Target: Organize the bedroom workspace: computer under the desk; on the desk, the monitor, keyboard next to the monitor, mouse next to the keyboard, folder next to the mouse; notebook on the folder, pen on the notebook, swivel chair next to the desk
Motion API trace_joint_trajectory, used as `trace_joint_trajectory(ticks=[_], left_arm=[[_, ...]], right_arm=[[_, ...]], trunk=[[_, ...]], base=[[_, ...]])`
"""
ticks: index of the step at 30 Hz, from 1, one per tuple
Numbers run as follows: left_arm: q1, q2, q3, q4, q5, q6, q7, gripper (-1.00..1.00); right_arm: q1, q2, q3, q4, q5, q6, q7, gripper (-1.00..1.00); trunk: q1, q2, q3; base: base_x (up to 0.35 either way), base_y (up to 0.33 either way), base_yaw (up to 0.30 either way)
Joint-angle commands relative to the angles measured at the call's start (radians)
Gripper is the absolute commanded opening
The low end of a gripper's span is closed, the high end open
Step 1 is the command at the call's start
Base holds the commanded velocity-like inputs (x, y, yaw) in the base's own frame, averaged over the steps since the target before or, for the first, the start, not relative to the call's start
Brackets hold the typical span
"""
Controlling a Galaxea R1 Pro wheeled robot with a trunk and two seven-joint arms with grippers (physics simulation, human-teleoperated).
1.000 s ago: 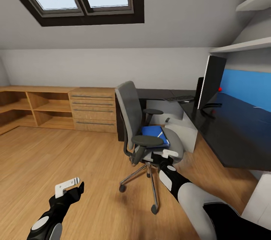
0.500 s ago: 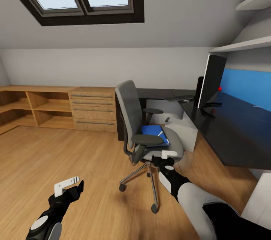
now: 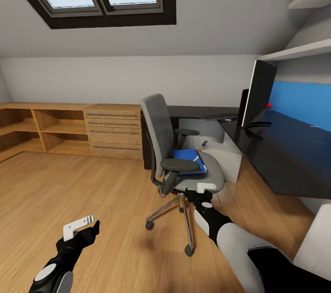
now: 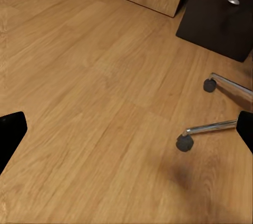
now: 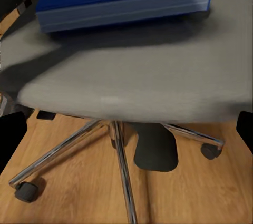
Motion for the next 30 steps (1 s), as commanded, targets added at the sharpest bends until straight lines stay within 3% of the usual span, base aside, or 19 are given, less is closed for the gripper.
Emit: trace_joint_trajectory(ticks=[1, 9, 23, 30], left_arm=[[0.0, -0.001, 0.008, -0.002, 0.011, 0.004, 0.005, 1.0], [0.0, -0.002, 0.045, -0.002, 0.012, 0.004, 0.003, 1.0], [0.0, -0.002, 0.046, 0.0, 0.011, 0.004, 0.002, 1.0], [0.0, -0.003, 0.044, 0.001, 0.011, 0.004, 0.002, 1.0]], right_arm=[[-0.001, 0.0, 0.004, 0.001, -0.005, -0.004, -0.003, 1.0], [-0.001, 0.0, 0.005, 0.001, -0.005, -0.004, -0.007, 1.0], [-0.001, 0.0, 0.005, 0.001, -0.006, -0.004, -0.006, 1.0], [-0.001, 0.0, 0.004, 0.005, -0.008, -0.064, -0.006, 1.0]], trunk=[[0.0, 0.0, -0.001], [0.0, 0.0, -0.001], [0.0, 0.0, -0.001], [0.0, 0.0, -0.001]], base=[[0.0, 0.0, 0.0], [0.007, 0.0, 0.0], [0.085, 0.0, 0.009], [0.001, 0.0, 0.23]])
